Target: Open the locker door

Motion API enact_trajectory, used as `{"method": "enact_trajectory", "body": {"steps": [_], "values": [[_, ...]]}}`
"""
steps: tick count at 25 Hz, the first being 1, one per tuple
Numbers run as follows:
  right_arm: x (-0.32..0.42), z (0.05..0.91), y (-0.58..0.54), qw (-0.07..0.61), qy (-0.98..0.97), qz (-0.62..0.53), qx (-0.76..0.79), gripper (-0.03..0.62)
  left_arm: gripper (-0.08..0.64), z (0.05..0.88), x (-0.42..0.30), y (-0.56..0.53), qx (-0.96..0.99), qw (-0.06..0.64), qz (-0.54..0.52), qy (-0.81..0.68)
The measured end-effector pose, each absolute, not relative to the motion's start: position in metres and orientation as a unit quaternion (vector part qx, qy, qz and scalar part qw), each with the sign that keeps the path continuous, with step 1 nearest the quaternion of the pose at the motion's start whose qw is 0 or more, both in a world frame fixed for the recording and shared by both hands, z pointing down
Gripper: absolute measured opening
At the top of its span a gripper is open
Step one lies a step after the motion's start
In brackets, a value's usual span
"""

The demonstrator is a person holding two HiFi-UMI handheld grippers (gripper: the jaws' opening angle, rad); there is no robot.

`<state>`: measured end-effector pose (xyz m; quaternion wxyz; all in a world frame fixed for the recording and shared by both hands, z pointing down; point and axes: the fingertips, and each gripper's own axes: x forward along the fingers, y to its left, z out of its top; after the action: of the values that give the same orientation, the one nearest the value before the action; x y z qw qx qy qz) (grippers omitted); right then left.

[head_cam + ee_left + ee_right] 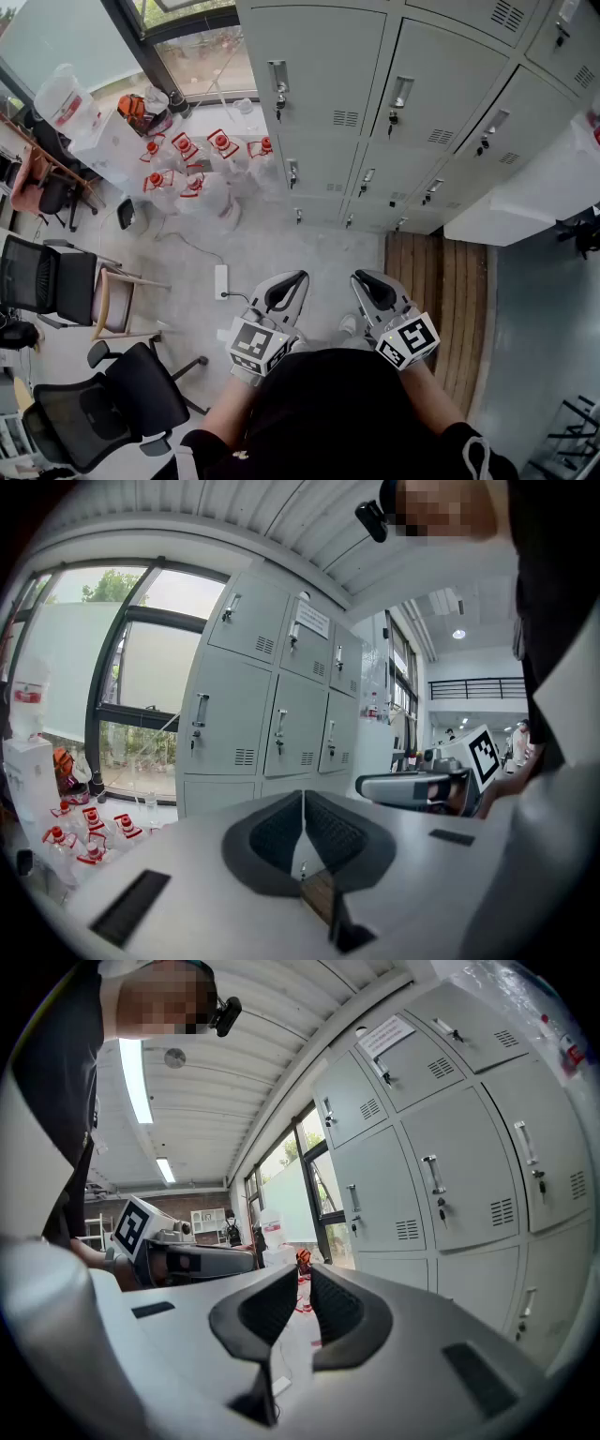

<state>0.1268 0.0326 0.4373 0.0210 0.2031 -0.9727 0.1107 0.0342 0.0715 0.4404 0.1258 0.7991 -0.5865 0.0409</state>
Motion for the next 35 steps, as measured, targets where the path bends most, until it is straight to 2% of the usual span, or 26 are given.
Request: {"method": "enact_trajectory", "body": {"steps": [22,30,35], "values": [[0.161,0.446,-0.037,-0.005,-0.978,0.122,0.169,0.058,0.026,0.462,0.078,0.024,0.772,0.137,0.064,-0.617],[0.125,0.459,-0.057,0.012,-0.976,0.126,0.176,0.058,0.026,0.473,0.039,0.001,0.773,0.150,0.048,-0.615],[0.076,0.456,-0.069,0.022,-0.976,0.118,0.180,0.058,0.026,0.467,-0.010,-0.019,0.782,0.142,0.044,-0.605]]}}
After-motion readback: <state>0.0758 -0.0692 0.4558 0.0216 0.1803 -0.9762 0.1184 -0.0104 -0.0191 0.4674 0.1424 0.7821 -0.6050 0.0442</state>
